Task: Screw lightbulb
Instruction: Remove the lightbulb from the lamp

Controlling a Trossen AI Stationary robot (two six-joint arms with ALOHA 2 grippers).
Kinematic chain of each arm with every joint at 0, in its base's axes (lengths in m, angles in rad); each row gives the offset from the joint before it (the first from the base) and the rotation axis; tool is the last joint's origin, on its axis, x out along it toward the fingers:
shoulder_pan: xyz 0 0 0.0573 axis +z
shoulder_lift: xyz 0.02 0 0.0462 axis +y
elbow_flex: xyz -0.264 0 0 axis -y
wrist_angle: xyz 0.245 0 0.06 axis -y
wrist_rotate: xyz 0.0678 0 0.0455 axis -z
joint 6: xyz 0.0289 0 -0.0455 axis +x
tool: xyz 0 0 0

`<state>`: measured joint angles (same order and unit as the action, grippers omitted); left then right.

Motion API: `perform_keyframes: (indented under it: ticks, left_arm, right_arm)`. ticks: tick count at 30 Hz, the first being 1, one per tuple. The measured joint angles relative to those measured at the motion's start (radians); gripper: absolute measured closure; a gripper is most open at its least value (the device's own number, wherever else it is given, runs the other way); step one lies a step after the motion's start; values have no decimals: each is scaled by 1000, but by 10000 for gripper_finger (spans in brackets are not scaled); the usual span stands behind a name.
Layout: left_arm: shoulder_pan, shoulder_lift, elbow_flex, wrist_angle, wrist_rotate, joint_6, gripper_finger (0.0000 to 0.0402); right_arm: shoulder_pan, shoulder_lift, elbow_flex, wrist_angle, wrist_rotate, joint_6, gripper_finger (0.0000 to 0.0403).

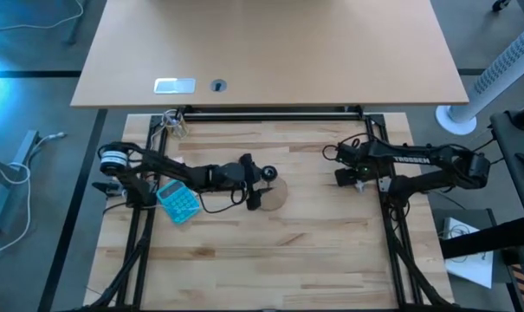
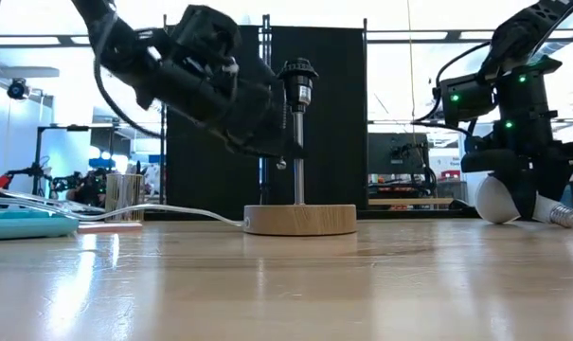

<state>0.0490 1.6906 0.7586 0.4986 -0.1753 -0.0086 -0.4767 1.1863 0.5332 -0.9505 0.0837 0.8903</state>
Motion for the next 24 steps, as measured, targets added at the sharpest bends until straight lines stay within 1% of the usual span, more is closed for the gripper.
perform_keyframes:
  ticks: [3, 6, 9, 14, 17, 20, 24]
  left_arm:
    - [-1, -73, 1, -82, 0, -23, 103]
    - [-1, -134, 0, -183, 0, -48, 90]
    - [-1, -201, 0, -256, 0, -57, 86]
    - [-1, -304, 0, -370, 0, -58, 86]
    - [-1, -363, 0, -399, 0, -60, 86]
    - [-1, -408, 0, -412, 0, -66, 86]
    - [-1, -453, 0, -407, 0, -87, 86]
  right_arm:
    - [0, -1, -19, 2, 4, 36, 262]
    - [0, -3, -33, -2, 23, 93, 263]
    - [0, -2, -35, -8, 26, 146, 255]
    - [0, 0, -37, -12, 35, 166, 248]
    - [0, 1, -38, -11, 50, 179, 244]
    - [0, 4, -36, -26, 67, 184, 228]
    - [0, 4, -23, -41, 65, 160, 191]
